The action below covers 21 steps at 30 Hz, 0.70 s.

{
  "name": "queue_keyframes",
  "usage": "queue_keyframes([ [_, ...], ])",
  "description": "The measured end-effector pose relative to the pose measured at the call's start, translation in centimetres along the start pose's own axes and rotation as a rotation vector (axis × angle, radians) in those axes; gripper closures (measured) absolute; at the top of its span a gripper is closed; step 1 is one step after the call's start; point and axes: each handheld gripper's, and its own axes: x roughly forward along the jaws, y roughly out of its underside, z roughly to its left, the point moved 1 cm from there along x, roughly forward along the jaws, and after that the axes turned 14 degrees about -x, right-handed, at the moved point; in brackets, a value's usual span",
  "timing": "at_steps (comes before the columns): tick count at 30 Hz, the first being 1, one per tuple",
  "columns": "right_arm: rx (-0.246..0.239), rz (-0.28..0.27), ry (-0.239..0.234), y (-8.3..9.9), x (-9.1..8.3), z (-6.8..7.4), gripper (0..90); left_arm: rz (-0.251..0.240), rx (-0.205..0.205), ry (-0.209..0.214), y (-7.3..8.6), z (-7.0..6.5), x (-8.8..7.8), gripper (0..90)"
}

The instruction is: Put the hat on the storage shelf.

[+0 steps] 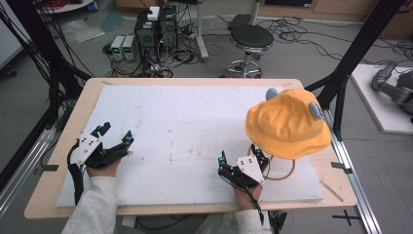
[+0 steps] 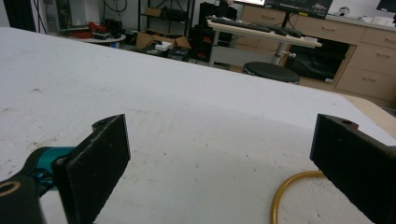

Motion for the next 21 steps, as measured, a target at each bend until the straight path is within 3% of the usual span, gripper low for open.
queue_keyframes([
  [6,0.016,0.002,-0.005,0.0,0.0,-0.1,4.4,0.036,-0.014,-0.016,1.0,0.0,0.0,19.7],
  [10,0.020,-0.008,-0.001,0.1,0.0,-0.2,4.4,0.051,0.008,-0.039,1.8,0.0,-0.1,19.7],
  [21,0.041,-0.010,-0.002,0.2,-0.1,-0.3,4.4,0.072,0.003,-0.077,2.2,0.2,-0.3,17.0],
])
